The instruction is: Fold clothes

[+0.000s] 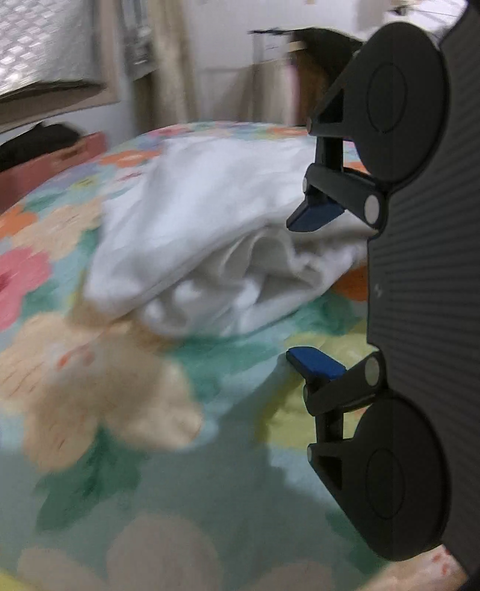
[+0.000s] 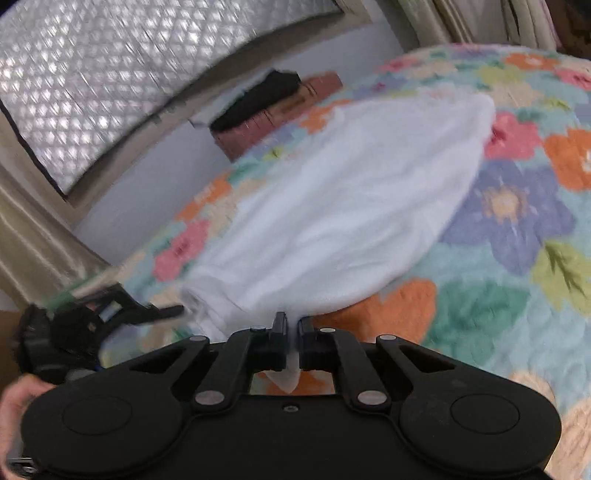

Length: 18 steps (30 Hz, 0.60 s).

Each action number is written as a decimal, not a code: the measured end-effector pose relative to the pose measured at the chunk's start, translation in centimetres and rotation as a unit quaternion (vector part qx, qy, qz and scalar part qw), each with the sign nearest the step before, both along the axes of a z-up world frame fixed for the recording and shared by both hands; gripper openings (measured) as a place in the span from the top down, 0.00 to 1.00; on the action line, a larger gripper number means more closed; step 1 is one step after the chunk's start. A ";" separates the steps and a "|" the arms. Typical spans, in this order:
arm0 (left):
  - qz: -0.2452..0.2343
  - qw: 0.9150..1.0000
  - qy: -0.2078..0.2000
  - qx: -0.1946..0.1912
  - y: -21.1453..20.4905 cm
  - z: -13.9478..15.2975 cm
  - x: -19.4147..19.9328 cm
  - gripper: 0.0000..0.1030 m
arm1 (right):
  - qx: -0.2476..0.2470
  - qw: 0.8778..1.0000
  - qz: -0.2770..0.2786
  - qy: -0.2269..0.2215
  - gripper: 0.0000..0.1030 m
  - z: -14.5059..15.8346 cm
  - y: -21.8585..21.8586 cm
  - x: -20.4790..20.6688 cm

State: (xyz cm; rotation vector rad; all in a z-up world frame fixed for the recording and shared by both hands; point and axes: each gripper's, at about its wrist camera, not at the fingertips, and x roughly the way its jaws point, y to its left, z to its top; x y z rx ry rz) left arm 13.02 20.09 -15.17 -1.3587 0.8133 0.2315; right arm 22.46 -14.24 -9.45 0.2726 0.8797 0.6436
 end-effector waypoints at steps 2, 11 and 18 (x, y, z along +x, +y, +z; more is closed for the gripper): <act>0.000 1.000 -0.022 -0.017 -0.3 -0.2 0.5 0.34 | -0.001 1.000 0.000 0.011 0.92 -0.7 -0.5 0.0; -0.047 0.995 -0.070 -0.045 -2.2 -1.0 3.2 0.16 | 0.036 0.999 -0.006 0.018 0.92 0.8 -0.7 1.0; -0.052 0.979 -0.069 -0.186 -2.5 -3.9 4.2 0.11 | 0.022 0.999 0.014 -0.031 0.92 5.0 0.9 2.6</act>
